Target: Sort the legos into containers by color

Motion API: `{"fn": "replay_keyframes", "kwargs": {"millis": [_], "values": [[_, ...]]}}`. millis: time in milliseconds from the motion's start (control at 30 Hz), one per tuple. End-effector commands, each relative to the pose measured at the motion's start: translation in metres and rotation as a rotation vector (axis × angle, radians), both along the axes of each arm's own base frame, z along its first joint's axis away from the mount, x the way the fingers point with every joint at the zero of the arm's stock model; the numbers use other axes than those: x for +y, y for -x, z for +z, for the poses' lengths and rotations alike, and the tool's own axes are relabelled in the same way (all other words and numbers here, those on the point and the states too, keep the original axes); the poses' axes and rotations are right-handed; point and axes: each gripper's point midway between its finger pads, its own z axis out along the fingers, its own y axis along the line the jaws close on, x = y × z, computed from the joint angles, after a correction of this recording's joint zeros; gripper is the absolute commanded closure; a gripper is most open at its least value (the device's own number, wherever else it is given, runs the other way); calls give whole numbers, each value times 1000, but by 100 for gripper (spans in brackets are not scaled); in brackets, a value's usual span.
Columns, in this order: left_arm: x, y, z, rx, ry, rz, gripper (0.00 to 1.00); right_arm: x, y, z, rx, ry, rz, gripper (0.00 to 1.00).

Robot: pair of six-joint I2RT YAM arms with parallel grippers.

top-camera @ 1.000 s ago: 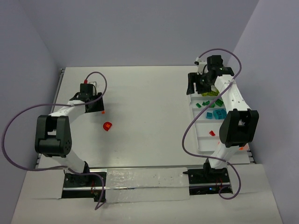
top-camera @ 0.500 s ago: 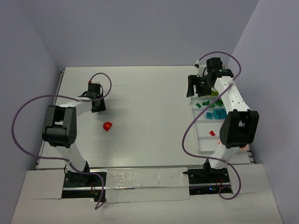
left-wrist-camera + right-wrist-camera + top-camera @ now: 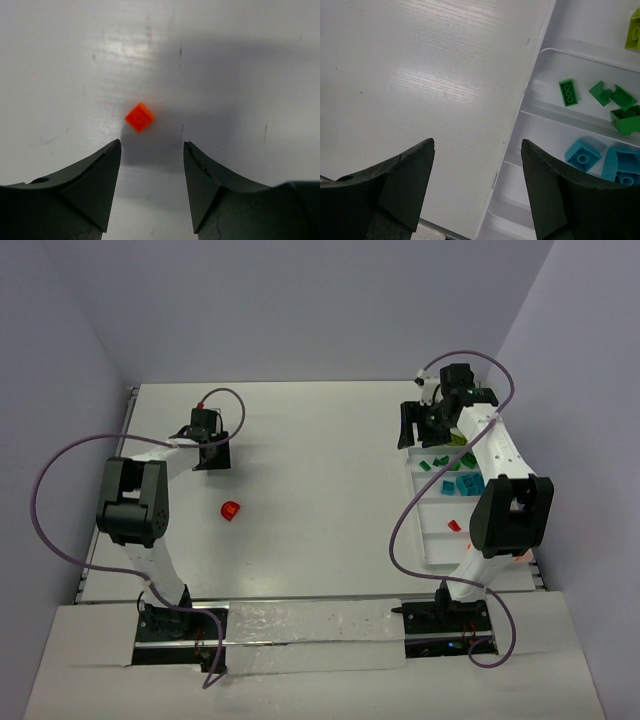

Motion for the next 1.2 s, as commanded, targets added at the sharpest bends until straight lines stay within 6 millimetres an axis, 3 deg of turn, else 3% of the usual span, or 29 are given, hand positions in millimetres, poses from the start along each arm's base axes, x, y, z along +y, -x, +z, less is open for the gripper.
{"fn": "replay_keyframes", "kwargs": {"millis": [0,300,633,1000,1167], "values": [[-1,-16,5,30,-8,-153,35,6,0,17,-54,-6,11,23],[11,-13,-11,113,16,-304,38,8,0,16,-44,-14,22,23],[0,-13,-21,125,65,-480,53,10,-1,17,-40,-22,28,23],[-3,-10,-27,145,76,-520,58,14,0,15,-26,-31,40,23],[-5,1,-25,160,97,-516,70,22,3,17,-35,-49,64,23]]}}
